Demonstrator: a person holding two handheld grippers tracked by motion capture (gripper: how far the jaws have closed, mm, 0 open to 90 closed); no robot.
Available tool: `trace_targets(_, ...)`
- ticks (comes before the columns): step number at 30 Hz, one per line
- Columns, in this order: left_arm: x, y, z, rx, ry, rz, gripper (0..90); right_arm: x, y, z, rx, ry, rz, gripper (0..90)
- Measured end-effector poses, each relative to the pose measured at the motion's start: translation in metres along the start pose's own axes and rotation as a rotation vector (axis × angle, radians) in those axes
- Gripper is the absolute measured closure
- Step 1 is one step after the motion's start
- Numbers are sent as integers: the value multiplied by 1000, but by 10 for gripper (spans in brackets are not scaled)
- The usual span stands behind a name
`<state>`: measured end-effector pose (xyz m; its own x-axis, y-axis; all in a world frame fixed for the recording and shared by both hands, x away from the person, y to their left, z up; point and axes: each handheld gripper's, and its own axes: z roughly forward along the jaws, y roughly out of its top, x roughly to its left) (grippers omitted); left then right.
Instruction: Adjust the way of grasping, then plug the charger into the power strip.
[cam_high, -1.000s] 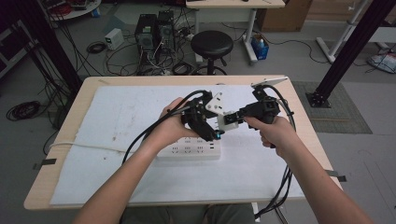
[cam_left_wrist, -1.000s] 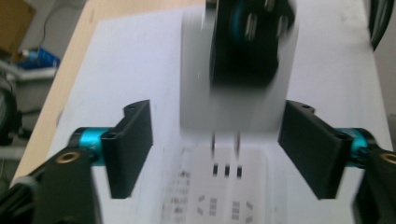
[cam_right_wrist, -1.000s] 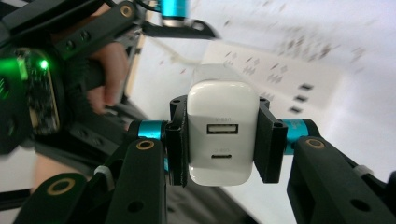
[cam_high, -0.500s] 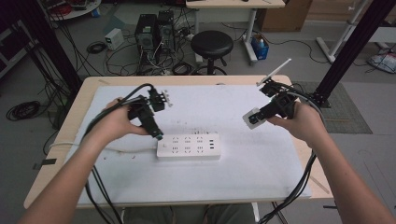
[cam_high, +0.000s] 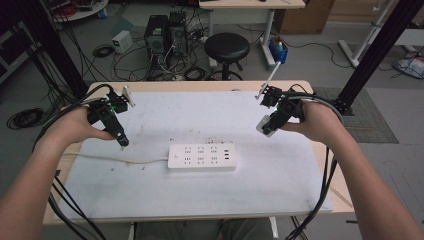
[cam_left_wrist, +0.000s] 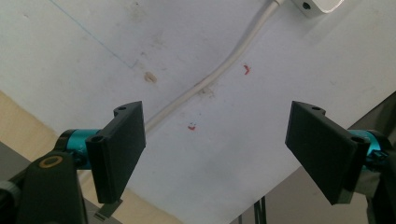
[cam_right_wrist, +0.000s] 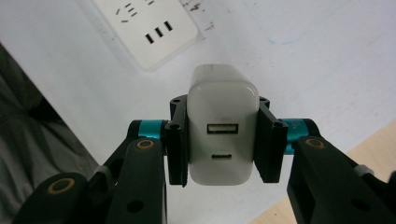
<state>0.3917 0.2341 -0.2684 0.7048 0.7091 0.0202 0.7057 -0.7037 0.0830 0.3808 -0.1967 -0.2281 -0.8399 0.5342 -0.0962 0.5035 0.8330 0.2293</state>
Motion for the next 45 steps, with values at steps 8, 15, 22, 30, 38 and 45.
trace_targets(8,-12,1,-10,-37,5,52,183,0,4,-1,1,-7,-2,618)
trace_targets(15,-25,1,-11,-68,15,87,183,2,15,3,10,-25,-43,618)
trace_targets(22,-30,-6,-9,-86,5,116,183,8,34,17,23,-14,-104,618)
trace_targets(30,-35,-17,-6,-87,6,117,183,24,67,49,18,15,-214,618)
trace_targets(38,-43,-23,1,-96,3,137,183,51,97,94,82,30,-396,619)
trace_targets(45,-47,-28,6,-95,-3,151,183,62,110,126,125,48,-481,619)
